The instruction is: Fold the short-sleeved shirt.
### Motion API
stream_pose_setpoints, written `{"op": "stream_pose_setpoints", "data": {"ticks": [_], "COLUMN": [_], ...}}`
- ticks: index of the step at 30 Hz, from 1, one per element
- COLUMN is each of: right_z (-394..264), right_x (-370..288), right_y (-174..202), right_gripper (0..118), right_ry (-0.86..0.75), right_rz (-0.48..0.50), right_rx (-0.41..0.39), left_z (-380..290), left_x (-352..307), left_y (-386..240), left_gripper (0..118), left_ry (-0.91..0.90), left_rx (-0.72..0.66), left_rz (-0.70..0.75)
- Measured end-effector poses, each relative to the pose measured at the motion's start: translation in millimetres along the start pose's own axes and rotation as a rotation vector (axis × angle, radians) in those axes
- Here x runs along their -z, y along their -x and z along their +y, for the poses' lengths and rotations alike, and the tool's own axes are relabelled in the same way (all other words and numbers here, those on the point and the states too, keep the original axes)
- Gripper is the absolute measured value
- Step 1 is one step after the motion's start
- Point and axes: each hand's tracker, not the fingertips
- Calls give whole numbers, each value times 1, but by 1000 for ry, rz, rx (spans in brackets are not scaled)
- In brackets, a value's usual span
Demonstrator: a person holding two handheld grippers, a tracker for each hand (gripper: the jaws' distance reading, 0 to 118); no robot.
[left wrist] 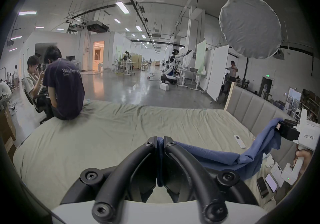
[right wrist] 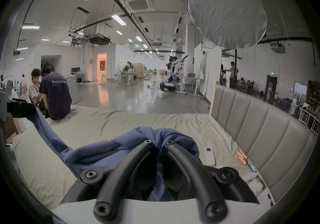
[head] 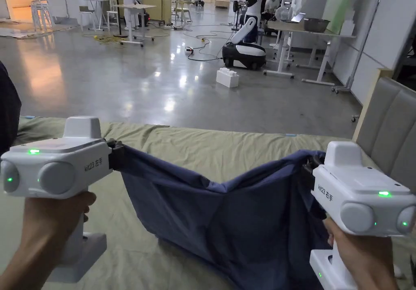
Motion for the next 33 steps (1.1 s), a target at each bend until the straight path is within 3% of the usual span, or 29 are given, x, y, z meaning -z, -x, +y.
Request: {"op": "stream_pose_setpoints", "data": {"ticks": [3,10,14,22,25,33], "right_z": [23,62,85,138,154,142], "right_x": [7,39,62,97,109,114], "right_y": [1,-5,-5,9,15,26], "right_gripper": [6,6,6,6,6,6], "right_ry": [-65,-86,-95,-177,-198,-231], "right_rz": [-16,-45,-53,-49,-48,-56], "right_rx": [-27,-6,29,-10,-19,-26], "left_z": [17,24,83,124,145,136], "left_x": [4,7,58,48,65,86], "left_y": [1,1,39,-3,8,21], "left_gripper": [7,7,7,7,7,7], "left_ry": [-24,-68,-81,-129,-144,-156], "left_rx": [1,-2,16,78,87,92], "left_rz": [9,60,92,135,147,158]}}
